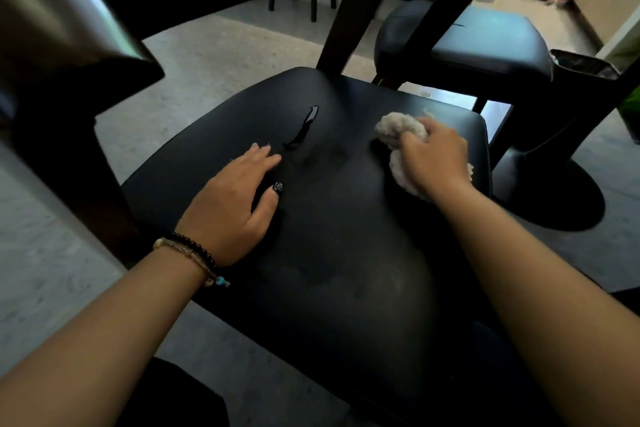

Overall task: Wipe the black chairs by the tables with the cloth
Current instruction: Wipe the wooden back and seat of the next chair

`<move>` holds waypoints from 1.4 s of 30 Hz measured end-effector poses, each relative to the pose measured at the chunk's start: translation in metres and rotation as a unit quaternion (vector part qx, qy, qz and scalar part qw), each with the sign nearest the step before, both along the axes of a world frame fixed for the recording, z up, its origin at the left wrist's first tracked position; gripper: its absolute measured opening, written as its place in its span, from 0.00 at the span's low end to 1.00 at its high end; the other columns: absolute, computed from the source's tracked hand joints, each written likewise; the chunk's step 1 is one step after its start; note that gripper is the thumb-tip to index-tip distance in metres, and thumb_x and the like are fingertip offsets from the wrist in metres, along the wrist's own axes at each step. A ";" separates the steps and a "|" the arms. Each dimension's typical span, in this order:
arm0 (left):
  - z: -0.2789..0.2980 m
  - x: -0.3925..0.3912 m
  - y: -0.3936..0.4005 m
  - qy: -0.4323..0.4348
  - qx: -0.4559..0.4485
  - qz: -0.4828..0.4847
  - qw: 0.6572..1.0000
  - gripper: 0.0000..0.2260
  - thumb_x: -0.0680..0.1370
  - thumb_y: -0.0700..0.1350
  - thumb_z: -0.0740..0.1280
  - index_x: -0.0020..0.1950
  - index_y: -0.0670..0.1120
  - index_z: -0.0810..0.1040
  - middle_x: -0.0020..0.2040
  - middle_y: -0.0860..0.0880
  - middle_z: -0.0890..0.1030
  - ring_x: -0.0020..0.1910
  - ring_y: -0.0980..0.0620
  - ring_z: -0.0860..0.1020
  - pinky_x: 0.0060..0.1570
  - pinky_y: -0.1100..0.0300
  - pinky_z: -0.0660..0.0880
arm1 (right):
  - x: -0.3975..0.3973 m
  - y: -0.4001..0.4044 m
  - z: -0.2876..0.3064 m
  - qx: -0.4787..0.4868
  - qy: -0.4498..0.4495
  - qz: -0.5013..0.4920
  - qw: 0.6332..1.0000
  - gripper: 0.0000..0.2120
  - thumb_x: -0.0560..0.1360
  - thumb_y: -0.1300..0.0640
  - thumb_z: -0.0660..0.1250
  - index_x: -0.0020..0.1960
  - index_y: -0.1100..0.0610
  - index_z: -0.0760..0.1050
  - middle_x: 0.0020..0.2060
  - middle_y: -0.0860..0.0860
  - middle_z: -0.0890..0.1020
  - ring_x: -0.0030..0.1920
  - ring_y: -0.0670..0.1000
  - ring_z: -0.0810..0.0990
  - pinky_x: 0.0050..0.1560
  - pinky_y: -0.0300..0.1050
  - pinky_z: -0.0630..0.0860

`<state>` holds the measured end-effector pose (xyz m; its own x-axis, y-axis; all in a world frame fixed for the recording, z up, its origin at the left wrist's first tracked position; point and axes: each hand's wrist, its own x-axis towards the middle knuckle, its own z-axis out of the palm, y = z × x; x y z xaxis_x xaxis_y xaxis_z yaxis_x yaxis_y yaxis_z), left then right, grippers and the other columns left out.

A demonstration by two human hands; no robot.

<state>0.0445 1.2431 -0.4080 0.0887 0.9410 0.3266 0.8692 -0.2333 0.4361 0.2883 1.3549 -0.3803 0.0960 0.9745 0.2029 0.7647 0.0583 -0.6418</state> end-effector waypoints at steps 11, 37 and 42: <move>-0.012 -0.003 0.002 -0.074 0.027 0.028 0.996 0.20 0.79 0.46 0.59 0.71 0.44 0.70 0.73 0.48 0.69 0.72 0.59 0.61 0.70 0.63 0.57 | -0.032 -0.060 0.019 -0.018 -0.140 0.422 0.896 0.37 0.71 0.52 0.63 0.75 0.44 0.50 0.76 0.48 0.63 0.77 0.43 0.48 0.74 0.35 0.40; 0.031 0.049 0.014 0.045 0.074 -0.087 0.992 0.34 0.72 0.45 0.71 0.76 0.44 0.62 0.75 0.46 0.63 0.75 0.50 0.60 0.74 0.53 0.60 | 0.012 -0.057 0.013 0.199 -0.036 0.168 0.965 0.04 0.73 0.62 0.73 0.47 0.60 0.85 0.45 0.53 0.82 0.47 0.53 0.81 0.53 0.42 0.74; 0.047 0.070 0.030 0.077 -0.004 -0.144 0.987 0.37 0.71 0.55 0.71 0.77 0.50 0.59 0.76 0.52 0.62 0.77 0.54 0.55 0.75 0.46 0.52 | 0.024 -0.061 0.026 0.181 -0.003 0.213 0.960 0.04 0.75 0.61 0.70 0.48 0.57 0.84 0.41 0.49 0.83 0.42 0.45 0.79 0.46 0.29 0.70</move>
